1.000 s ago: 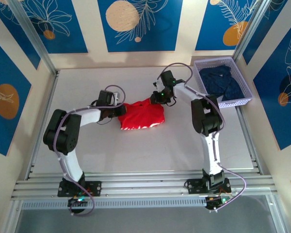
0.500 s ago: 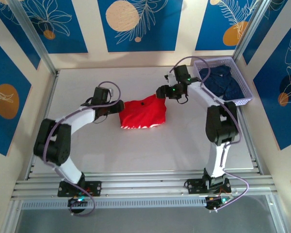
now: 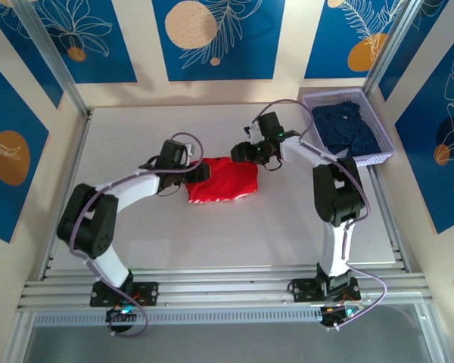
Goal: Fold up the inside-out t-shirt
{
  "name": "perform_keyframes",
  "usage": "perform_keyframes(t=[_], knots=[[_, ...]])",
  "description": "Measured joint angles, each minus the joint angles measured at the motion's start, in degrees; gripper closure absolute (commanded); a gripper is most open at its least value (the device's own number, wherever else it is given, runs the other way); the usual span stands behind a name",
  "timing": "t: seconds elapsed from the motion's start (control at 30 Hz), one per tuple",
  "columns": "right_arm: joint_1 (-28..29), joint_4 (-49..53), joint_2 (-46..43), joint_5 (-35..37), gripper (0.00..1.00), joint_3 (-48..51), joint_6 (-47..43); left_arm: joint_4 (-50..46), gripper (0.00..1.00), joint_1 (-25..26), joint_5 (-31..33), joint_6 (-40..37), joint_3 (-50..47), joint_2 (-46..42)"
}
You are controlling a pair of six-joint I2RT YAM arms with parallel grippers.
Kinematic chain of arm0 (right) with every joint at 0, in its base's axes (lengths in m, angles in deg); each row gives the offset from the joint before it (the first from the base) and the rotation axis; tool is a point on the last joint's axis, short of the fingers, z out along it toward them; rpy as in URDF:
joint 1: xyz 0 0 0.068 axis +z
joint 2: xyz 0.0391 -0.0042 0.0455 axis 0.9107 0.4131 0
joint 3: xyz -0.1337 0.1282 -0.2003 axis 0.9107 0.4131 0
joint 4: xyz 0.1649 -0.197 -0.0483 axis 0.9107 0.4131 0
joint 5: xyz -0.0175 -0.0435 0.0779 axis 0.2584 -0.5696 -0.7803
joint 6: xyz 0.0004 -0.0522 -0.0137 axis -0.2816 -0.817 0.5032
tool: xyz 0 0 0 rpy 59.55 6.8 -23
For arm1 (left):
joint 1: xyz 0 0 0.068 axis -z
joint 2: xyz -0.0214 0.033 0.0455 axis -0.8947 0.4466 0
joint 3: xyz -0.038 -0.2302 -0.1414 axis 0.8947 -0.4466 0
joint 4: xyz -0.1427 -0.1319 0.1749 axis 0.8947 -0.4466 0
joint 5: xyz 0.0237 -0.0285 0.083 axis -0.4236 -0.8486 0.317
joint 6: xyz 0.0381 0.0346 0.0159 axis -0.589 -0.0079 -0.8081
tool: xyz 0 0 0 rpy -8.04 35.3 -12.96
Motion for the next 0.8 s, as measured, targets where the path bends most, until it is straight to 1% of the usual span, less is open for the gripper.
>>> perform_keyframes(t=[0.17, 0.23, 0.3, 0.33, 0.43, 0.5, 0.57, 0.67, 0.8], knots=[[-1.4, 0.46, 8.66, -2.14, 0.38, -4.74, 2.05, 0.13, 0.26, -0.35, 2.64, 1.07, -0.17, 5.09], [-1.95, 1.38, 10.8, -3.34, 0.38, -6.97, 2.05, 0.2, 0.25, -0.66, 2.89, 1.03, -0.39, 5.31], [-2.4, 2.01, 11.02, -4.07, 0.38, -8.33, 1.92, 0.48, 0.23, -0.79, 3.48, 0.83, -0.66, 4.72], [-2.69, 2.05, 10.67, -4.24, 0.37, -8.48, 1.77, 0.5, 0.22, -0.85, 3.96, 0.76, -1.2, 3.67], [-3.56, 2.08, 8.09, -4.28, 0.33, -7.17, 1.2, 0.15, 0.13, -1.4, 4.96, 0.33, -3.8, -1.84], [-3.98, 1.9, 4.09, -4.26, 0.31, -3.98, 0.76, -0.15, 0.11, -2.29, 4.96, 0.48, -5.07, -5.73], [-4.37, 1.75, -0.68, -4.24, 0.31, -0.68, 0.72, -0.52, 0.1, -3.39, 4.28, 0.94, -5.25, -7.8], [-4.48, 0.81, -6.12, -4.26, 0.31, 2.54, 0.74, -1.05, 0.09, -4.15, 1.92, 1.66, -4.92, -6.78], [-4.46, 0.0, -8.31, -4.26, 0.31, 4.26, 0.74, -2.38, 0.09, -4.15, -1.11, 2.51, -3.13, -1.49]])
